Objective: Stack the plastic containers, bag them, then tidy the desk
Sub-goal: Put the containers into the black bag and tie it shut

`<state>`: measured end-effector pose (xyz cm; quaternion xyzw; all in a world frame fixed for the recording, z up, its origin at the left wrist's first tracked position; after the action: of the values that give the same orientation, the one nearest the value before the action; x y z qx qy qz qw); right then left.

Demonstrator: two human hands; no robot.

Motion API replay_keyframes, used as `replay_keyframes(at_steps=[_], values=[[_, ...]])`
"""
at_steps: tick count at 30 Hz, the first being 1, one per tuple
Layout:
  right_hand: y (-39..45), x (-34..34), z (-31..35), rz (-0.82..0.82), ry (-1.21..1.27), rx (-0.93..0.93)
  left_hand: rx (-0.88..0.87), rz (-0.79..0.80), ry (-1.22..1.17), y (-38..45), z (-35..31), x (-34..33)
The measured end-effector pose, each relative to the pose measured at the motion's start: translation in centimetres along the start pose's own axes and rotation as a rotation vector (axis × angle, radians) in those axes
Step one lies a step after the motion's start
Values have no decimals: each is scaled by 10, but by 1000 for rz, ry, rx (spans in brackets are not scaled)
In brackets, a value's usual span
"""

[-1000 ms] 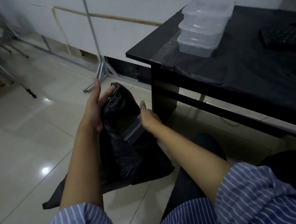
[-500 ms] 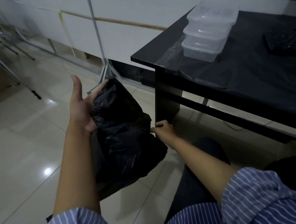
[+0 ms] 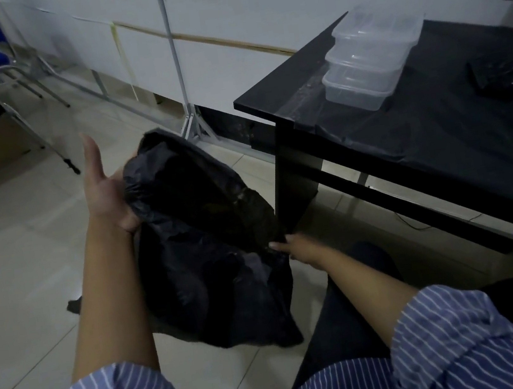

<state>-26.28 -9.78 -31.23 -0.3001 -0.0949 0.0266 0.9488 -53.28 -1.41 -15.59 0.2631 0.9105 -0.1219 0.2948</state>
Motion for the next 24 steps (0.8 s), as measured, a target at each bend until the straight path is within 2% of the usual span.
replay_keyframes(at_steps=[2, 3, 5, 8, 10, 15, 18, 21, 24], values=[[-3, 6, 9, 66, 112, -148, 0, -318, 265, 5, 5, 19], [-5, 9, 15, 113, 187, -211, 22, -420, 360, 7, 11, 30], [-6, 18, 29, 203, 304, -249, 118, -506, 422, 9, 26, 53], [-19, 24, 59, 344, 385, -151, 227, -536, 441, 7, 50, 71], [-22, 26, 73, 336, 480, -76, 266, -494, 442, 5, 64, 65], [-11, 40, 75, 67, 716, 24, 291, -463, 524, 11, 85, 63], [-10, 47, 66, -98, 588, 32, 296, -491, 586, 18, 94, 64], [-20, 48, 63, -123, 442, 105, 335, -511, 669, 25, 102, 59], [-35, 49, 68, -137, 424, 208, 350, -491, 781, 33, 106, 44]])
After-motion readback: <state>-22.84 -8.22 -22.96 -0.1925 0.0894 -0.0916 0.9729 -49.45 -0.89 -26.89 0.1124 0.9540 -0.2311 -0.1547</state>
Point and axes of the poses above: each hand's wrist, its own y-axis towards the middle knuckle, its own x-axis out of the back of the hand, z = x × y, the point moved 1 cm from there along y, towards the middle knuckle, and after that the axes turned 10 degrees about y, right-handed, at the moved point
